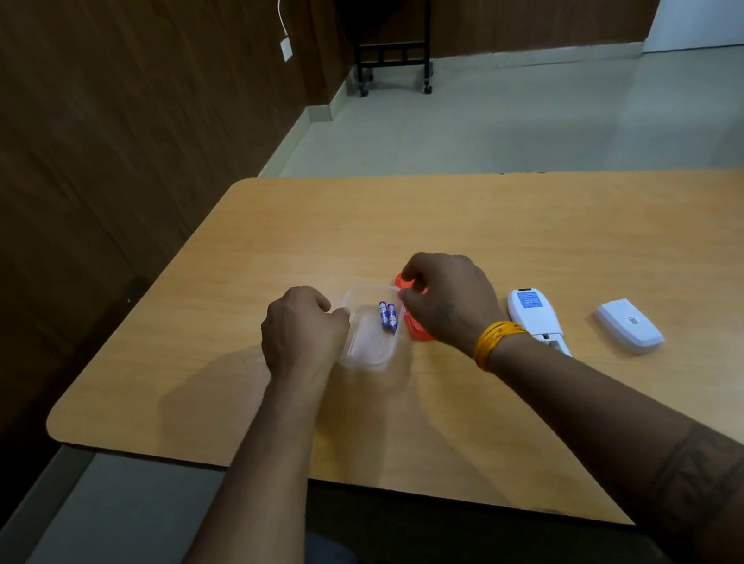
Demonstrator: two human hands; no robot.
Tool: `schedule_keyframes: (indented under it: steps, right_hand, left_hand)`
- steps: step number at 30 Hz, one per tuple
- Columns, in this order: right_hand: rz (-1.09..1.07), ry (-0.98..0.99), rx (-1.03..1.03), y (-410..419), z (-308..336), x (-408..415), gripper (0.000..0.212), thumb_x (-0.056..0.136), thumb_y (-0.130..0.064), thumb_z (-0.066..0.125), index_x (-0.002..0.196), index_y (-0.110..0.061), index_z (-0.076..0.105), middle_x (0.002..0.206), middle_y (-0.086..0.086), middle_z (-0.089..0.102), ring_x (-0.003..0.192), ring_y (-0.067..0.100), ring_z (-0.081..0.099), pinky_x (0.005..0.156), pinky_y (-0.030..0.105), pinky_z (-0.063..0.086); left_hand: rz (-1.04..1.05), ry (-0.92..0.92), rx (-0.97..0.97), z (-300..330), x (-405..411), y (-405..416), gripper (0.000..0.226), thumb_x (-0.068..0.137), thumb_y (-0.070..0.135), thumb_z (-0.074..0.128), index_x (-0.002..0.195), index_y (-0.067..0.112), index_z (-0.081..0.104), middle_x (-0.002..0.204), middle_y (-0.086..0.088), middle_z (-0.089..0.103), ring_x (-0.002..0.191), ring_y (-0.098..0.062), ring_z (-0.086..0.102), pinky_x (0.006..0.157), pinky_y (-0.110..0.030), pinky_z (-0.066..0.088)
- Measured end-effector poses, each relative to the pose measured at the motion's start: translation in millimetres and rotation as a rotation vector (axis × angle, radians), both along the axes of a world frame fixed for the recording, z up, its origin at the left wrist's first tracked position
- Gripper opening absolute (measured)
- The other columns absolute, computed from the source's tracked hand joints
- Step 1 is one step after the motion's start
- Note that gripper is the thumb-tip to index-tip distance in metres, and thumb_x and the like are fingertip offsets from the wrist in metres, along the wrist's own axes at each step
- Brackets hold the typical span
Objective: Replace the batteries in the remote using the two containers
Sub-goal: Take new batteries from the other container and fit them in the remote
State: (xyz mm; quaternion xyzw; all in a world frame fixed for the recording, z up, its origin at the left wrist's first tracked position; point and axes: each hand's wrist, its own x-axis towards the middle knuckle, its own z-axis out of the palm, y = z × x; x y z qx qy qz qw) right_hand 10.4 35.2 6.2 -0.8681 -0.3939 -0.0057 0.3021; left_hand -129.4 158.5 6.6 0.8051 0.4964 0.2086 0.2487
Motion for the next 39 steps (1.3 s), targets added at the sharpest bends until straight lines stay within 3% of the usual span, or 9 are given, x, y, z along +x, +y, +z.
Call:
schedule_keyframes:
  steps: [7, 10, 14, 17, 20, 24, 28, 35, 39]
  right_hand:
    - [0.138, -0.363, -0.426, 26.3, 6.2, -33.7, 0.008, 0.091, -0.01, 0.058, 0.084, -0.013, 0.061, 0.093, 0.009, 0.072, 0.078, 0.035, 0.065, 0.056, 0.032, 0.041]
    - [0.154, -0.332, -0.454, 32.8, 8.4, -38.9, 0.016, 0.091, -0.006, 0.058, 0.083, -0.017, 0.05, 0.101, 0.013, 0.071, 0.088, 0.037, 0.07, 0.061, 0.036, 0.041]
    - [0.162, -0.208, -0.397, 37.5, 3.8, -35.1, 0.005, 0.092, -0.016, 0.064, 0.09, -0.012, 0.064, 0.101, 0.015, 0.073, 0.085, 0.036, 0.069, 0.065, 0.037, 0.051]
    - [0.153, -0.156, -0.336, 35.2, -3.8, -29.6, 0.025, 0.093, -0.016, 0.065, 0.116, -0.015, 0.074, 0.105, 0.013, 0.076, 0.092, 0.034, 0.071, 0.073, 0.04, 0.059]
    - [0.134, -0.119, -0.264, 34.9, -8.9, -26.6, 0.028, 0.093, -0.018, 0.065, 0.12, -0.014, 0.072, 0.105, 0.012, 0.077, 0.094, 0.032, 0.071, 0.076, 0.041, 0.06]
    - [0.079, -0.118, -0.134, 34.4, -10.6, -26.0, 0.033, 0.089, -0.022, 0.067, 0.12, -0.015, 0.071, 0.105, 0.009, 0.077, 0.097, 0.032, 0.07, 0.076, 0.039, 0.056]
    - [-0.019, 0.145, 0.082, 31.2, -9.4, -30.0, 0.041, 0.088, -0.017, 0.066, 0.129, -0.017, 0.072, 0.099, 0.003, 0.077, 0.094, 0.024, 0.071, 0.081, 0.037, 0.058]
    - [0.014, 0.295, 0.257, 4.7, -16.7, -33.6, 0.034, 0.089, -0.01, 0.065, 0.117, -0.021, 0.078, 0.086, -0.008, 0.07, 0.082, 0.013, 0.066, 0.081, 0.044, 0.06]
    - [0.004, 0.436, 0.328, -13.7, -20.8, -34.7, 0.033, 0.088, -0.007, 0.063, 0.114, -0.023, 0.077, 0.085, -0.004, 0.069, 0.083, 0.021, 0.069, 0.081, 0.049, 0.06]
  left_hand:
    - [-0.094, 0.025, 0.078, 1.2, 3.3, -8.2, 0.021, 0.088, 0.002, 0.068, 0.103, 0.012, 0.079, 0.105, -0.01, 0.076, 0.094, -0.031, 0.07, 0.074, -0.035, 0.058]
    - [-0.2, 0.052, 0.133, 0.1, 12.0, -11.4, 0.029, 0.089, -0.003, 0.062, 0.109, 0.008, 0.08, 0.11, -0.014, 0.077, 0.101, -0.033, 0.072, 0.081, -0.038, 0.06]
    - [-0.263, 0.142, 0.111, 5.8, 21.2, -13.7, 0.016, 0.086, 0.002, 0.065, 0.098, 0.009, 0.074, 0.104, -0.018, 0.074, 0.082, -0.032, 0.062, 0.077, -0.044, 0.06]
    - [-0.327, 0.229, 0.059, 9.5, 25.5, -12.8, 0.03, 0.084, 0.003, 0.067, 0.114, 0.006, 0.072, 0.111, -0.021, 0.071, 0.091, -0.038, 0.066, 0.077, -0.043, 0.059]
    - [-0.347, 0.255, 0.068, 9.8, 27.8, -11.4, 0.034, 0.087, 0.005, 0.067, 0.12, 0.005, 0.072, 0.112, -0.02, 0.071, 0.095, -0.039, 0.068, 0.08, -0.043, 0.061]
    - [-0.31, 0.3, 0.127, 13.4, 28.2, -11.0, 0.016, 0.094, 0.003, 0.061, 0.107, 0.005, 0.067, 0.093, -0.013, 0.061, 0.083, -0.034, 0.059, 0.071, -0.038, 0.053]
    - [-0.252, 0.353, 0.188, 18.3, 27.8, -17.8, 0.011, 0.096, 0.003, 0.057, 0.089, 0.011, 0.052, 0.076, -0.005, 0.043, 0.079, -0.03, 0.051, 0.067, -0.036, 0.044]
    - [-0.246, 0.392, 0.171, 17.8, 30.8, -23.4, 0.015, 0.091, 0.004, 0.063, 0.087, 0.013, 0.051, 0.102, -0.014, 0.067, 0.091, -0.036, 0.064, 0.069, -0.034, 0.043]
    - [-0.241, 0.409, 0.213, 15.8, 35.3, -28.6, 0.016, 0.093, 0.004, 0.06, 0.088, 0.016, 0.051, 0.108, -0.014, 0.071, 0.1, -0.036, 0.068, 0.069, -0.033, 0.043]
